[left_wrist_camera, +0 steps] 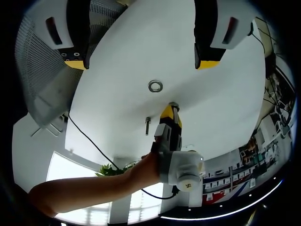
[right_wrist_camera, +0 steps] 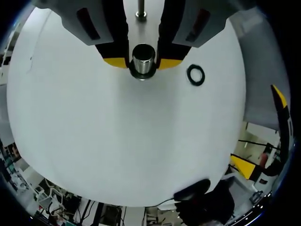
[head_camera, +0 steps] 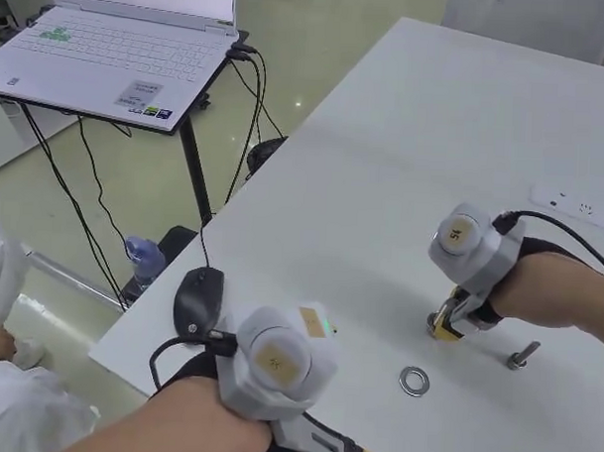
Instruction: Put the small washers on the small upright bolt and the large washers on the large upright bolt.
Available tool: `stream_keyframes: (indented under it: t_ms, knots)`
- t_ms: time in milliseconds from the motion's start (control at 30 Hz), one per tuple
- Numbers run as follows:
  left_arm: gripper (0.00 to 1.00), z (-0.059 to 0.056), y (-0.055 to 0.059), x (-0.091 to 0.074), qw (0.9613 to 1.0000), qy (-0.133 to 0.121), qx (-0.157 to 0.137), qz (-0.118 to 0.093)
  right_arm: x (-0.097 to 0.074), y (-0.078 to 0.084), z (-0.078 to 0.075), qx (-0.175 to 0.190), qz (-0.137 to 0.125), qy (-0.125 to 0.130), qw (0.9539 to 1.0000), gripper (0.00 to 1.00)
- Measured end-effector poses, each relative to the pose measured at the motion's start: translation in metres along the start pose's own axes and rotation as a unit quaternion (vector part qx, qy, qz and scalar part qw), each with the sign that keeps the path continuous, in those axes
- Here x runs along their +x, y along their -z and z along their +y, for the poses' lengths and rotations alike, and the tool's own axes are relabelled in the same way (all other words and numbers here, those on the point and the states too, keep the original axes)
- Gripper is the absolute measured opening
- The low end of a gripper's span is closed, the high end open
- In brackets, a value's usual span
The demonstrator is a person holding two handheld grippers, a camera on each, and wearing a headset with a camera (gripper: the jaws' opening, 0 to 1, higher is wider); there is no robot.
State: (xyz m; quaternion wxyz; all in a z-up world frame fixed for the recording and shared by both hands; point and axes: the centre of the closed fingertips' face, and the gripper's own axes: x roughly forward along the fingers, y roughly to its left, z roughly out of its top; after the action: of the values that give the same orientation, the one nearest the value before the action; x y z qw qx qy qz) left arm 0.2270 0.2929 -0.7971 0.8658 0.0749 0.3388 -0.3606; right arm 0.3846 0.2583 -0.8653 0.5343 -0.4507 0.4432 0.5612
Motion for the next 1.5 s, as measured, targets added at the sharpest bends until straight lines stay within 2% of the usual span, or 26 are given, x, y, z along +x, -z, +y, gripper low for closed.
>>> stream_keyframes:
  t_ms: [133,267,367,633,767,1167,1500]
  knots:
    - [0.92,-0.002,-0.001,-0.001,1.0000,0.000,-0.001,-0.002,0.001,0.001,0.000,-0.001,0.003,-0.004,1.0000,0.24]
    - [0.92,-0.001,-0.001,-0.002,1.0000,-0.001,-0.001,-0.002,0.001,-0.001,0.001,0.002,-0.005,-0.007,1.0000,0.30]
    - [0.92,-0.001,-0.001,-0.003,1.0000,-0.002,-0.002,-0.003,-0.002,-0.001,0.003,0.000,-0.006,-0.005,1.0000,0.31]
    - [0.92,-0.002,-0.001,-0.005,1.0000,-0.005,-0.003,-0.006,-0.017,0.000,0.002,-0.004,-0.019,-0.003,0.9998,0.32]
    - [0.92,-0.004,-0.002,-0.005,1.0000,-0.004,0.000,-0.006,-0.031,-0.002,0.006,-0.005,-0.032,-0.002,0.9995,0.34]
    - [0.91,-0.007,-0.005,-0.009,0.9999,-0.004,0.010,-0.001,-0.048,0.012,0.011,-0.011,-0.025,0.009,0.9996,0.34]
    - [0.90,-0.008,-0.007,-0.011,0.9999,-0.006,0.014,-0.001,-0.059,0.018,0.018,-0.023,-0.031,0.015,0.9991,0.33]
